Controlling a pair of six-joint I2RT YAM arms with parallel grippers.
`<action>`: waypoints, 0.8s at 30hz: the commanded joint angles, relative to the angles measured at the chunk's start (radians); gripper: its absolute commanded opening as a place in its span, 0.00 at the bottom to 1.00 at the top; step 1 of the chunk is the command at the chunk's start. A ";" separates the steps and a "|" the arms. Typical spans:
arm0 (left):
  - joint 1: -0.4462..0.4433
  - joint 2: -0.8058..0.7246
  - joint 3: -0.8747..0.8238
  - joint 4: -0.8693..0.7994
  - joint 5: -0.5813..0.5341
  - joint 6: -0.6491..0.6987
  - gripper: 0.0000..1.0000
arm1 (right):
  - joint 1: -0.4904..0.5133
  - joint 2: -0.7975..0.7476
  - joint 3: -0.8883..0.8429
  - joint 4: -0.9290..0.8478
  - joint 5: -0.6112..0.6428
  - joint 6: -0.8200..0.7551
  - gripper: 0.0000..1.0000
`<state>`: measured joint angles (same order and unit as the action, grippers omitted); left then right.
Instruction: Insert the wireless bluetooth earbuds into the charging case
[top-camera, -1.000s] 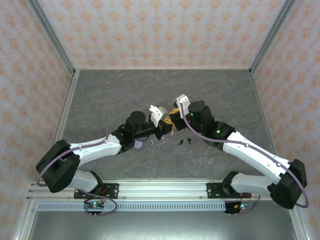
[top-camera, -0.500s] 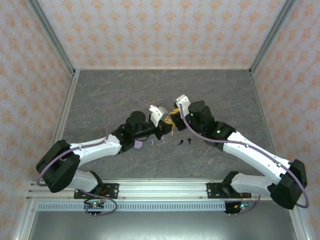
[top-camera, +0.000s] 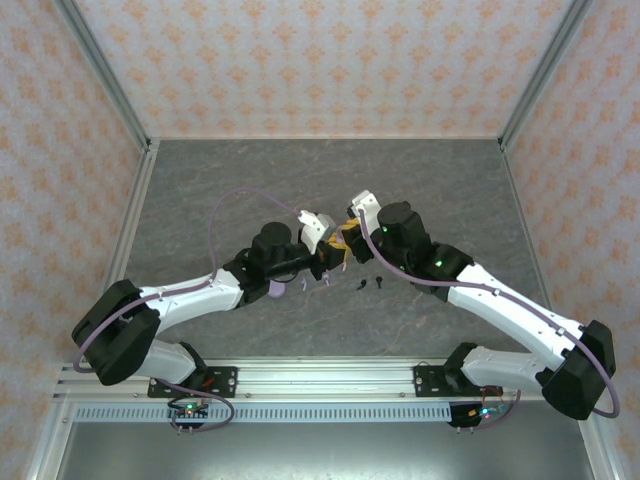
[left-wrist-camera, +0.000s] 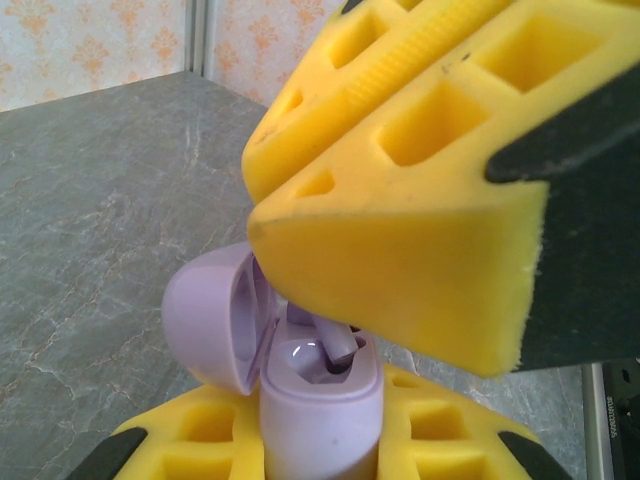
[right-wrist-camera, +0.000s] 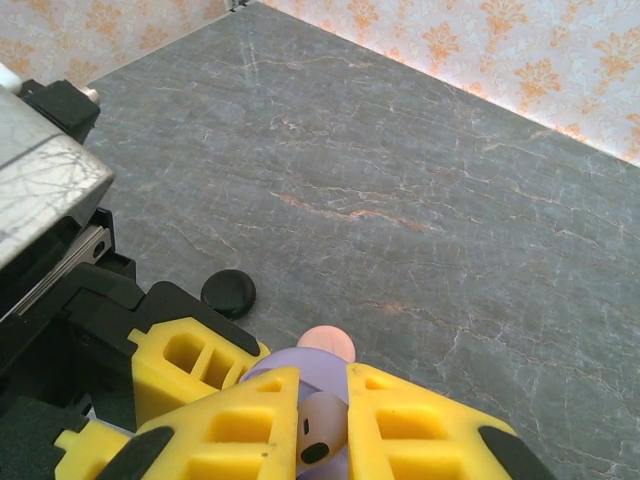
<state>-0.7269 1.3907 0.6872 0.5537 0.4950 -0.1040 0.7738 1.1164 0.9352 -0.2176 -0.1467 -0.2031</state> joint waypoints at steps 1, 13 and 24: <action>-0.006 -0.008 0.021 0.037 0.001 0.017 0.00 | 0.006 0.000 0.020 -0.046 -0.058 -0.003 0.15; -0.005 -0.008 0.017 0.058 0.000 0.009 0.00 | 0.006 0.014 0.028 -0.067 -0.106 0.012 0.16; -0.005 -0.003 0.005 0.108 0.002 -0.004 0.00 | 0.005 0.021 0.063 -0.099 -0.095 0.039 0.22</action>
<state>-0.7269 1.3907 0.6865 0.5705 0.5159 -0.1055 0.7731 1.1316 0.9668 -0.2642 -0.2134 -0.1814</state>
